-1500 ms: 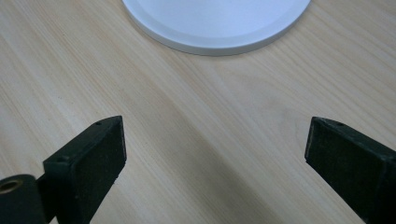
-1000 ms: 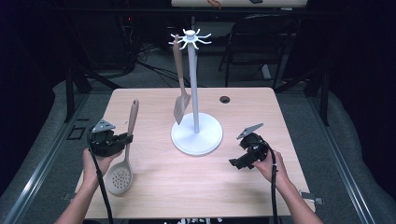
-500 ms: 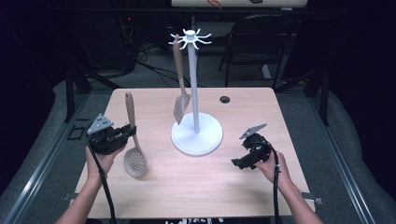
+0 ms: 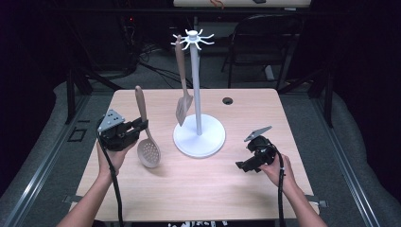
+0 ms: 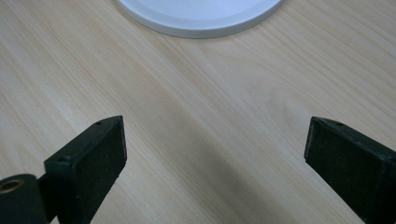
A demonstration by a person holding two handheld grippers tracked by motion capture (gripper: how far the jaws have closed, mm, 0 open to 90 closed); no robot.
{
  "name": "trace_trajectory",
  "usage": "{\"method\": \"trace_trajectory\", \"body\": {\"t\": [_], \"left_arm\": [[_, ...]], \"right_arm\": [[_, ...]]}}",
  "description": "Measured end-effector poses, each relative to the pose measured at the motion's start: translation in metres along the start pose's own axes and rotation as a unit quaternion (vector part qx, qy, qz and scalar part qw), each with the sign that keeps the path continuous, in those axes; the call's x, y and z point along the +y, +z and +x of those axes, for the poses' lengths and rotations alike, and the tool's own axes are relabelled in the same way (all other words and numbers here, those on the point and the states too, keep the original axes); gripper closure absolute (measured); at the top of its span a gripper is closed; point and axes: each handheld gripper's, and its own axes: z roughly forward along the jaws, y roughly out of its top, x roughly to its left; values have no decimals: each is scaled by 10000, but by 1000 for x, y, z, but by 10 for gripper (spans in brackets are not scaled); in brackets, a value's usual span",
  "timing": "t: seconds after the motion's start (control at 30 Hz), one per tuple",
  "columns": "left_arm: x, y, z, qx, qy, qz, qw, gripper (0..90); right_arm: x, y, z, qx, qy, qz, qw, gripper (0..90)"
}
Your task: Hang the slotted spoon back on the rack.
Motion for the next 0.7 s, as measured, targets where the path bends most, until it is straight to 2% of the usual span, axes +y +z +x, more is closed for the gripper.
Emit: {"method": "trace_trajectory", "body": {"t": [0.5, 0.7], "left_arm": [[26, 17, -17, -214, 159, -108, 9996, 761], [39, 27, -24, -284, 208, -50, 9994, 761]], "right_arm": [[2, 1, 0, -7, -13, 24, 10000, 57], [2, 1, 0, -16, -18, 37, 10000, 57]]}}
